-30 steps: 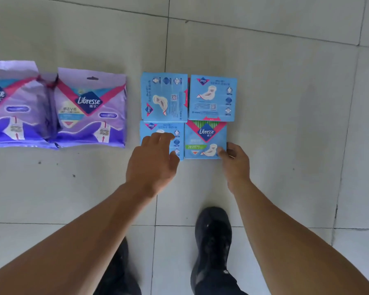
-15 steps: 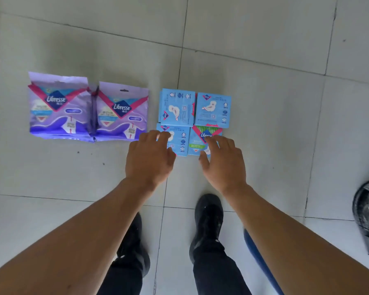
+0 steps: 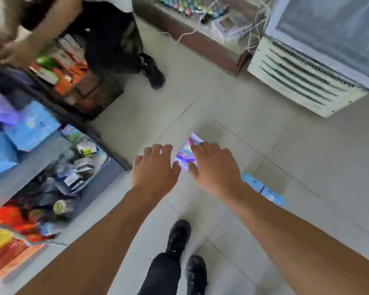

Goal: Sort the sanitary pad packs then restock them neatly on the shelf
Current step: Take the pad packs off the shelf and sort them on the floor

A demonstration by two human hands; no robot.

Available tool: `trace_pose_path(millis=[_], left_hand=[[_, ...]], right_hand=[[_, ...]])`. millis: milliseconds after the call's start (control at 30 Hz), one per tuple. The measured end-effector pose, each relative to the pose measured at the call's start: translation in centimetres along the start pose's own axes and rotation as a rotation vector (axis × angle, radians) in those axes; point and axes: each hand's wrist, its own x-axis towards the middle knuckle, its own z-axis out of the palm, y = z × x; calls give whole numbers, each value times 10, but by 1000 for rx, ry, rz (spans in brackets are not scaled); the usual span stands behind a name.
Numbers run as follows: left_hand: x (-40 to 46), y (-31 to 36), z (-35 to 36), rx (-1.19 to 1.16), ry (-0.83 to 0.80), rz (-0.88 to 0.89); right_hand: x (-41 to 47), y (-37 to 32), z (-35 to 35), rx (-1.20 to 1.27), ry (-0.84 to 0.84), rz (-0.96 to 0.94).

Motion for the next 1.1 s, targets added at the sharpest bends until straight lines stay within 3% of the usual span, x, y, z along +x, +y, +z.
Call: trace_pose_path(millis=[167,467,600,767,900,1100], left_hand=[[-59,-107,-60,-151,165,-330],[-145,-297,-105,-323,344,-728],[-139,-355,-88,-394,336,-733],[-97,-393,-70,-548,371,-677],[-56,-414,-73,-575,410,-624],[-27,-436,-86,-552,412,-572]], right_hand=[[31,-127,-31,59,80,-256],[64,-329,-50,326,30,-425],[108,-389,-29,563,-10,-262],[163,-406,-6,634,111,-53],[209,-417,-13,734,208,-92],[267,-464,-35,874,147,-189]])
